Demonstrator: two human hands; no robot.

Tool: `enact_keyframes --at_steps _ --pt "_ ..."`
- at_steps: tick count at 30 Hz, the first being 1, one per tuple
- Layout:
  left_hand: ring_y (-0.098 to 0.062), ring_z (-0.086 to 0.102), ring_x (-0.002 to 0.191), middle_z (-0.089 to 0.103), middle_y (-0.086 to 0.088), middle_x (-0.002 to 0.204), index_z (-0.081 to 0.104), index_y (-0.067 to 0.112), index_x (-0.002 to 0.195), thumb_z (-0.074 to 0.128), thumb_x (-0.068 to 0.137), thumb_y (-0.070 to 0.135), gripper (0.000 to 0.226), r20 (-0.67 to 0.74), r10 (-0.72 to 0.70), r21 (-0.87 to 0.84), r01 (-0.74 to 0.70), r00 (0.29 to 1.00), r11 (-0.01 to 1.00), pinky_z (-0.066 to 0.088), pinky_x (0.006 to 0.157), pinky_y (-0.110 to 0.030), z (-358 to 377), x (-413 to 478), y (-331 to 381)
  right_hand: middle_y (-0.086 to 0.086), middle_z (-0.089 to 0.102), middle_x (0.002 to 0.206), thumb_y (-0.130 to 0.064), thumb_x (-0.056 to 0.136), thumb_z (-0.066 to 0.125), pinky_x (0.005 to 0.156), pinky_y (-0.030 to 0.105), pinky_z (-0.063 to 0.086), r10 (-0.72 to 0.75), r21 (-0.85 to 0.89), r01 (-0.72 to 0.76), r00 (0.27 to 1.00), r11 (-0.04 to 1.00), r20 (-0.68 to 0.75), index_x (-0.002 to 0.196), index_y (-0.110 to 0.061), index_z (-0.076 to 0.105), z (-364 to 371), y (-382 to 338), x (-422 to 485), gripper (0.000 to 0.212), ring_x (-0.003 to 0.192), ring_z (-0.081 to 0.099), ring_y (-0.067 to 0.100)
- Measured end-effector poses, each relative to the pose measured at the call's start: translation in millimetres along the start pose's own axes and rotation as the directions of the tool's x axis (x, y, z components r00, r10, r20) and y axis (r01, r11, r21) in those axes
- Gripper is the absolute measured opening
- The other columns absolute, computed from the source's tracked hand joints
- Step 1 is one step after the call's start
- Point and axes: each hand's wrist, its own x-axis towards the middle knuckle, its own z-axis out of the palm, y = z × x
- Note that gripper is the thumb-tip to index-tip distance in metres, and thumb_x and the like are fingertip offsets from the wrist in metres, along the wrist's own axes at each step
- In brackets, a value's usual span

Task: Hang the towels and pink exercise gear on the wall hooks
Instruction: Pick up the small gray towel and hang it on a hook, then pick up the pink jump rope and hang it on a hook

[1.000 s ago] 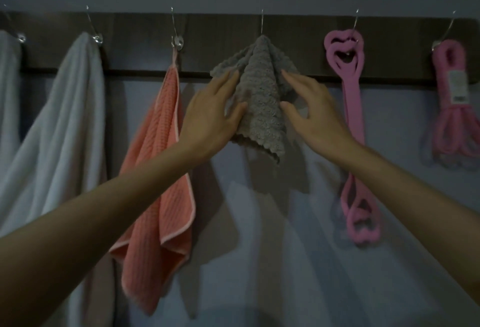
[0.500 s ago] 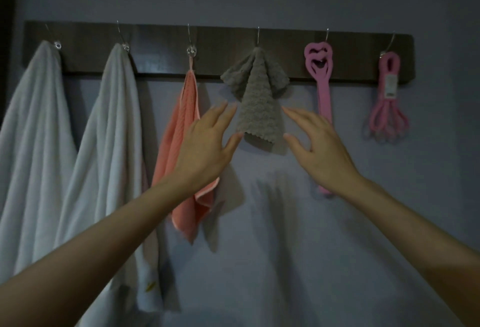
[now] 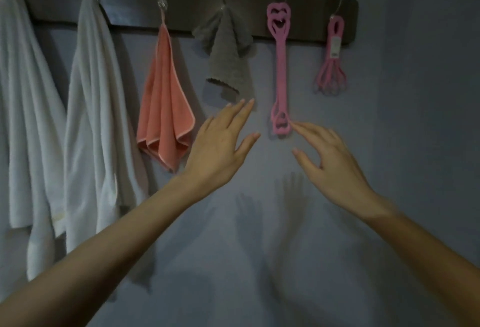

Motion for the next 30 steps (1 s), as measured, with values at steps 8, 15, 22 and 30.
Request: enact_keyframes --at_steps 8,15,22,30 --pt "-0.023 0.028 0.142 0.034 -0.004 0.152 0.028 0.023 0.146 0.027 0.094 0.05 0.059 0.11 0.053 0.011 -0.055 0.993 0.998 0.023 0.116 -0.045 47 -79 116 -0.004 0.05 0.138 -0.034 0.089 0.044 0.108 0.037 0.034 0.126 -0.028 -0.123 0.985 0.992 0.121 0.138 -0.025 0.044 -59 37 -143 0.05 0.125 0.046 0.017" --pt "-0.024 0.027 0.142 0.034 -0.003 0.152 0.028 0.023 0.147 0.024 0.095 0.048 0.057 0.229 -0.006 -0.03 0.014 0.973 0.999 0.019 0.116 -0.044 92 -151 222 -0.003 0.049 0.139 -0.027 0.092 0.047 0.105 0.027 0.029 0.18 -0.088 -0.164 0.957 0.982 0.226 0.14 -0.021 0.041 -120 76 -260 0.048 0.123 0.046 0.015" --pt "-0.026 0.033 0.139 0.038 -0.005 0.149 0.035 0.022 0.144 0.033 0.097 0.043 0.051 0.373 -0.05 -0.029 0.065 0.927 0.997 0.026 0.114 -0.046 132 -240 280 -0.001 0.044 0.144 -0.021 0.095 0.052 0.11 0.04 0.034 0.284 -0.121 -0.258 0.848 0.959 0.446 0.143 -0.019 0.034 -153 101 -373 0.051 0.129 0.043 0.017" --pt "-0.025 0.031 0.14 0.036 -0.004 0.15 0.031 0.025 0.145 0.024 0.096 0.047 0.054 0.625 -0.086 -0.091 0.182 0.776 0.979 0.025 0.114 -0.044 195 -344 294 -0.002 0.048 0.141 -0.025 0.094 0.052 0.108 0.032 0.033 0.491 -0.196 -0.469 0.67 0.861 0.556 0.141 -0.02 0.04 -127 118 -489 0.049 0.128 0.043 0.017"
